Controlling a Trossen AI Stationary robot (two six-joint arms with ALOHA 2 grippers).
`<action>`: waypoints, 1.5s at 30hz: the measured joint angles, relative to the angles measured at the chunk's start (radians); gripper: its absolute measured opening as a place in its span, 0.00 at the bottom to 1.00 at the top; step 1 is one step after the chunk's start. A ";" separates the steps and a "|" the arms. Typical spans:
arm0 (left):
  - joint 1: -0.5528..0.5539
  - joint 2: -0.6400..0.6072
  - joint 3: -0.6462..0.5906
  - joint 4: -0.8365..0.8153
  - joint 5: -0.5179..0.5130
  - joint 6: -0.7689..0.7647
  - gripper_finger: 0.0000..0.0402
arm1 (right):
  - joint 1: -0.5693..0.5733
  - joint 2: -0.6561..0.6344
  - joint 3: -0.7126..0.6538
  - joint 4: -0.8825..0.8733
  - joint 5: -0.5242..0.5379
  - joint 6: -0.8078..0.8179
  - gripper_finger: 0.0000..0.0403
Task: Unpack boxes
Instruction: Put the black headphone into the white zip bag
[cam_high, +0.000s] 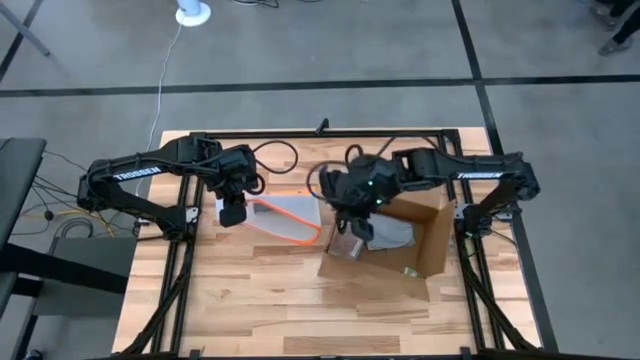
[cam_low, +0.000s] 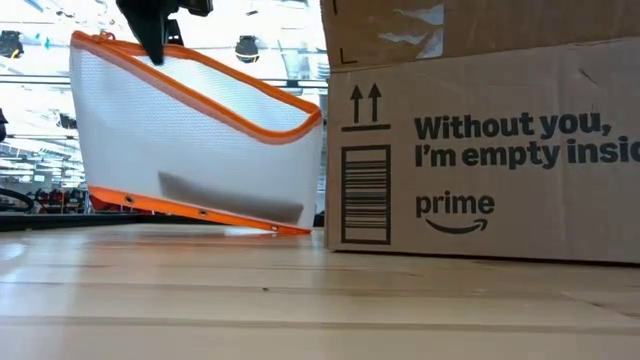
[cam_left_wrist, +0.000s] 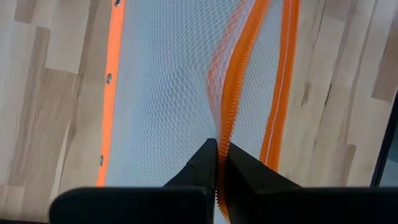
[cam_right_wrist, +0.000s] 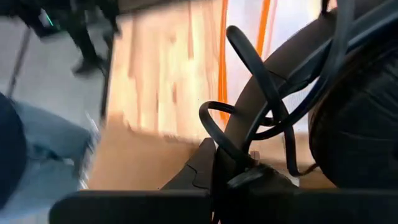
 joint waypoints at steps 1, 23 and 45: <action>0.000 0.000 0.000 -0.005 0.000 -0.003 0.00 | 0.002 0.012 0.030 0.002 0.000 0.002 0.00; 0.000 0.000 0.000 -0.020 0.000 0.235 0.00 | -0.012 0.445 0.257 0.581 -0.404 0.102 0.00; 0.000 0.000 0.000 0.000 0.000 0.283 0.00 | 0.018 0.477 0.258 0.689 -0.448 0.038 0.00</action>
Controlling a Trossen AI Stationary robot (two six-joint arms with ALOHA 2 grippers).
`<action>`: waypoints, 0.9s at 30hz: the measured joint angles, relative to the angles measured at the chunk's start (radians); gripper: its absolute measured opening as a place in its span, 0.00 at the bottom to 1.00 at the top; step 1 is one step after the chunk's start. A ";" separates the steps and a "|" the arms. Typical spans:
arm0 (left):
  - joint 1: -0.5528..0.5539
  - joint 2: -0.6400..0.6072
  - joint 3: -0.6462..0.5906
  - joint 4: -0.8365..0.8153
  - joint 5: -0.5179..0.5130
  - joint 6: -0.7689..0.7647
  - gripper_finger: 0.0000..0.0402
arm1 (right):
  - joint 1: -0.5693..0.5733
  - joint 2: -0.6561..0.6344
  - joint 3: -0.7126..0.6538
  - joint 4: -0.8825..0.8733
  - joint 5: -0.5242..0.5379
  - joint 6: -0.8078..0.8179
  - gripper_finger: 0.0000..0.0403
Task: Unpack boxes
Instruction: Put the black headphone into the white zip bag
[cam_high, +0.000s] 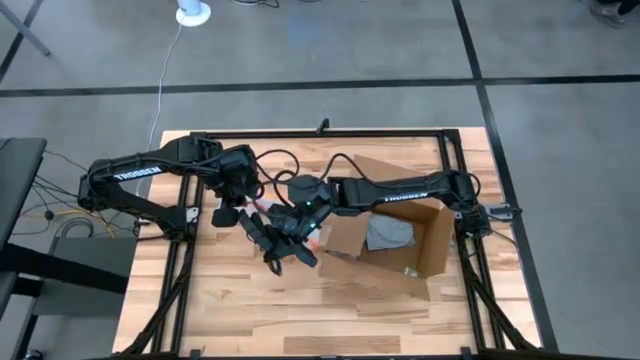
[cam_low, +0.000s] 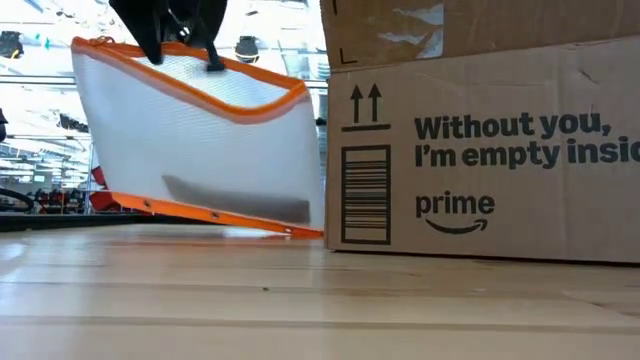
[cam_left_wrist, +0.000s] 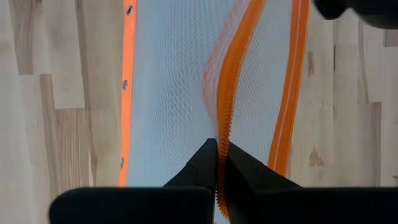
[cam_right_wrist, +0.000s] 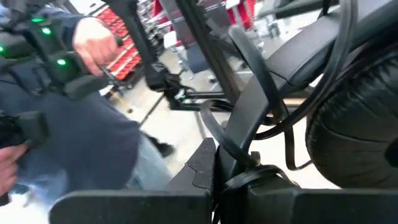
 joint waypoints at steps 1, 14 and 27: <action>0.000 0.000 0.000 -0.002 0.001 0.000 0.00 | -0.008 -0.001 -0.009 0.000 0.006 -0.008 0.00; 0.000 0.000 0.032 -0.007 0.054 0.007 0.00 | -0.023 0.059 -0.030 -0.095 -0.012 -0.037 0.00; -0.115 0.000 0.035 0.056 0.122 0.006 0.00 | -0.090 0.064 -0.020 -0.257 0.072 -0.060 0.00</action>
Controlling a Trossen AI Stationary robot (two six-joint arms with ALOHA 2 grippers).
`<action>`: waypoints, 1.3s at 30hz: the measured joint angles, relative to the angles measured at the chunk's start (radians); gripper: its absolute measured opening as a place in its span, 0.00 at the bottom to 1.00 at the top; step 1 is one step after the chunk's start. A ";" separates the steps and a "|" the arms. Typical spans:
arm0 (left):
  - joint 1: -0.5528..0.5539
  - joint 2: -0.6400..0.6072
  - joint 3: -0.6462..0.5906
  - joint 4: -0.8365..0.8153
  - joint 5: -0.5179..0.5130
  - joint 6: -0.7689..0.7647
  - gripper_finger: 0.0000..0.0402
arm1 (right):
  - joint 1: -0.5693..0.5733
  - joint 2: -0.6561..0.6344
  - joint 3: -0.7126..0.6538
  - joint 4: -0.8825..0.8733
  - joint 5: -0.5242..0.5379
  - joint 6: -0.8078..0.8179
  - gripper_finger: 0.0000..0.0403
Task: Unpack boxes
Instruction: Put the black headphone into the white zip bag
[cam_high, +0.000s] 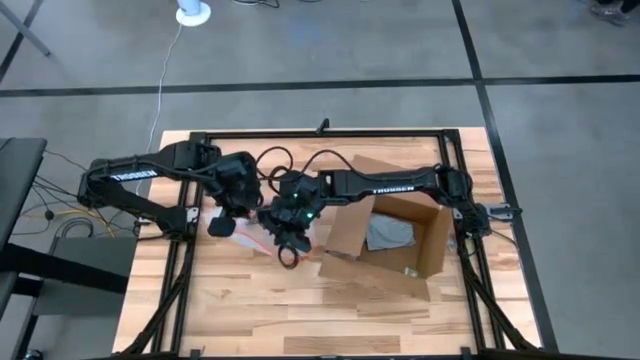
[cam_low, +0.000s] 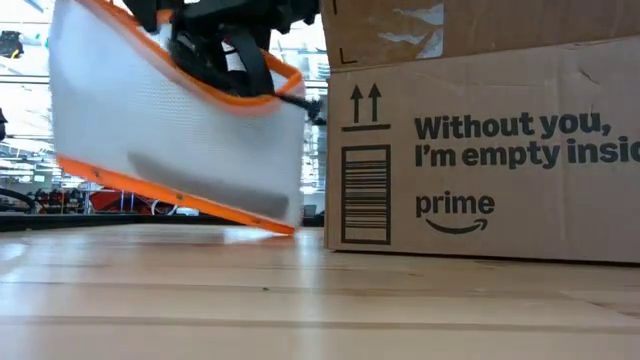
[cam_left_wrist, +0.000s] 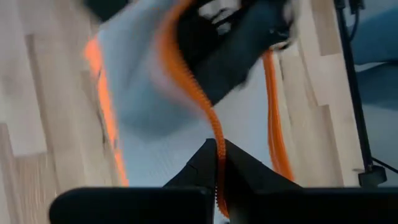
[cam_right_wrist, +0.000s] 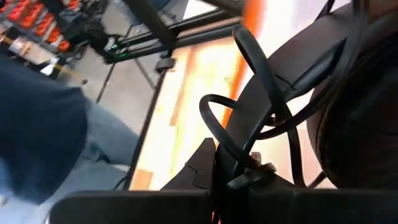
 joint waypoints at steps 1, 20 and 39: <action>-0.016 0.000 0.000 0.012 0.000 -0.003 0.00 | -0.005 0.000 0.000 0.000 0.011 0.004 0.00; -0.120 0.000 0.001 0.142 0.027 -0.005 0.00 | -0.040 0.000 0.000 0.268 0.170 0.152 0.00; -0.159 0.000 -0.128 0.301 0.036 -0.002 0.00 | -0.019 0.001 -0.009 0.124 0.264 0.107 0.00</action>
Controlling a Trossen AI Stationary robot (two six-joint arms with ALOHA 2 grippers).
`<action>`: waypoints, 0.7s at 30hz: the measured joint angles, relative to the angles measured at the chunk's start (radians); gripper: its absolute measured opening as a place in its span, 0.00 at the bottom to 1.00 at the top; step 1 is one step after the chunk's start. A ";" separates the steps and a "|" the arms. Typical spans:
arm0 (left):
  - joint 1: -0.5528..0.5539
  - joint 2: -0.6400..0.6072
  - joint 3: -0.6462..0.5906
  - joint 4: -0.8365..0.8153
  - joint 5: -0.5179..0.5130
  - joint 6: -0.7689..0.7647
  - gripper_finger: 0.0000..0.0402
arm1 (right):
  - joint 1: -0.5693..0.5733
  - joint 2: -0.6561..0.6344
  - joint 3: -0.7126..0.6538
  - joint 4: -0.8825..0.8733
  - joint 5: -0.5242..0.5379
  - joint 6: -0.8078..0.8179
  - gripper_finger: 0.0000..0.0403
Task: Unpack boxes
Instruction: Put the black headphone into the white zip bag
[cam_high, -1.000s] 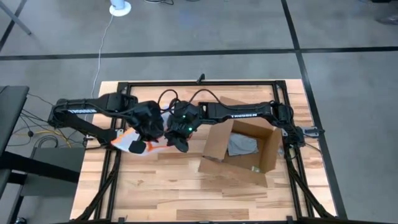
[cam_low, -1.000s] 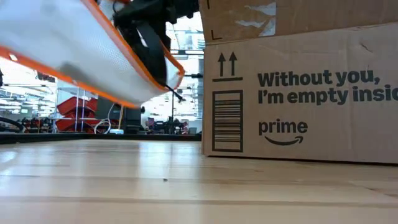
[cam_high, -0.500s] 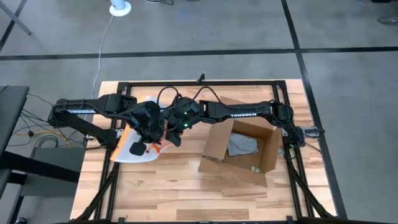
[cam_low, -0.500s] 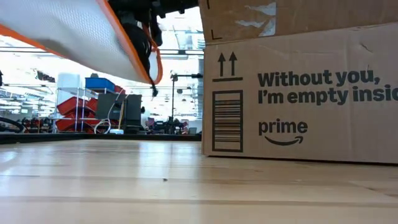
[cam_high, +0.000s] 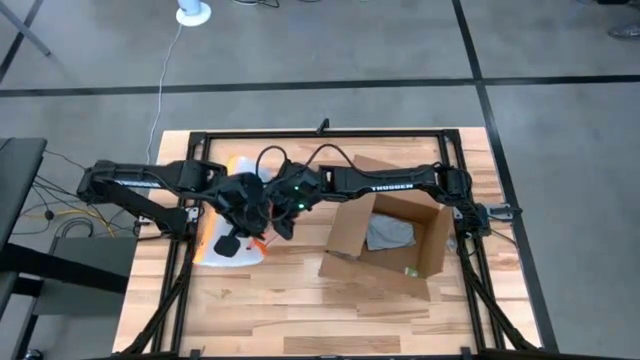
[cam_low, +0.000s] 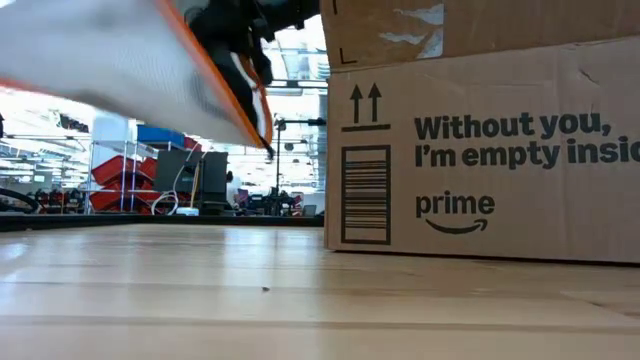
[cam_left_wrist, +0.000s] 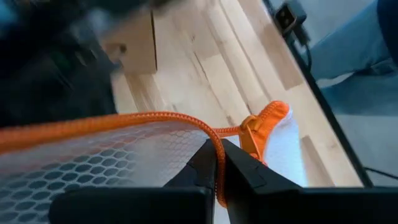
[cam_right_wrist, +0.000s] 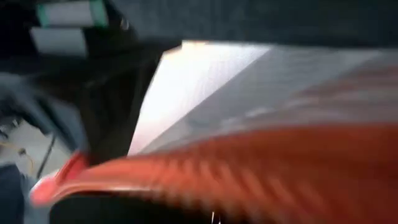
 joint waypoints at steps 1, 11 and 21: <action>0.000 0.000 -0.021 0.008 -0.001 0.003 0.00 | 0.000 0.000 0.000 -0.024 -0.001 -0.008 0.00; -0.017 -0.001 -0.217 0.250 -0.029 -0.034 0.00 | 0.001 0.000 0.000 -0.190 0.002 -0.078 0.00; -0.029 -0.001 -0.218 0.244 0.051 -0.039 0.00 | 0.003 0.019 0.000 -0.191 0.005 -0.370 0.01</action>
